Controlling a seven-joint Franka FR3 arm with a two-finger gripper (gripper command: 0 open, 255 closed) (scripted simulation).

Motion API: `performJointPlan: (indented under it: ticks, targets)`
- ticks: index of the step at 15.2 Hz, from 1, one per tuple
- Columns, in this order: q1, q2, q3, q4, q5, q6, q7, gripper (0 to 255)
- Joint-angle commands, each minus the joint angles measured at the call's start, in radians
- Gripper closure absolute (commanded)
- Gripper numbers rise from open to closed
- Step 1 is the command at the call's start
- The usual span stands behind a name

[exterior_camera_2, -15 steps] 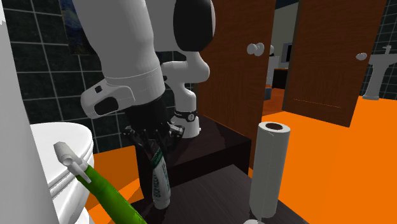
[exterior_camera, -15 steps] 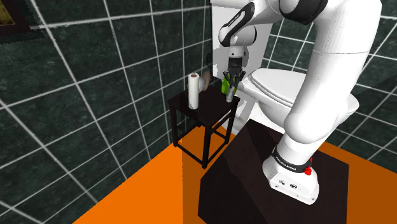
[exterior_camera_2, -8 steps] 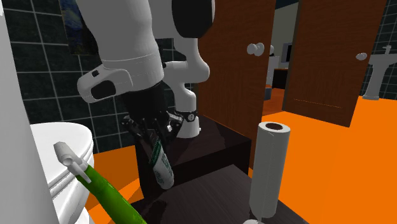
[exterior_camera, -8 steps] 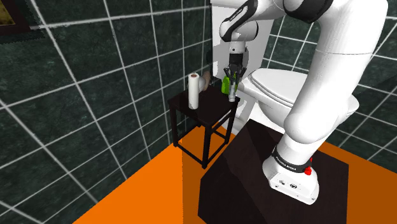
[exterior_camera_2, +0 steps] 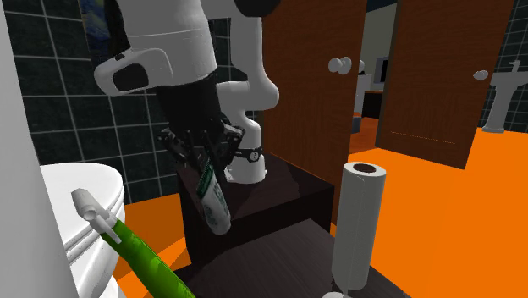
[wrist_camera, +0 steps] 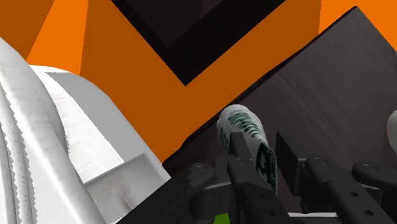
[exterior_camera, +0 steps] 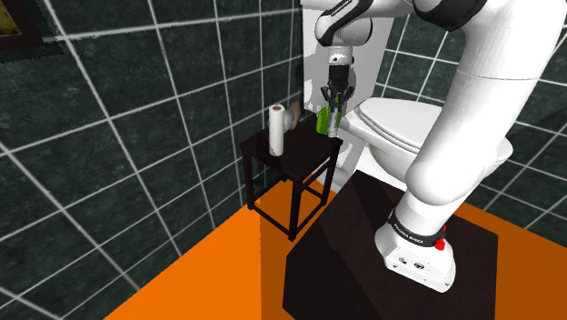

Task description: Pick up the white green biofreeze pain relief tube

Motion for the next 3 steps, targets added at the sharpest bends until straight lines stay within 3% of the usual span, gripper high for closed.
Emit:
performJointPlan:
  ticks: [1, 3]
  targets:
    - [0.001, -0.013, -0.001, 0.015, -0.005, -0.027, 0.004, 255]
    - [0.001, -0.014, -0.001, 0.016, -0.005, -0.029, 0.005, 255]
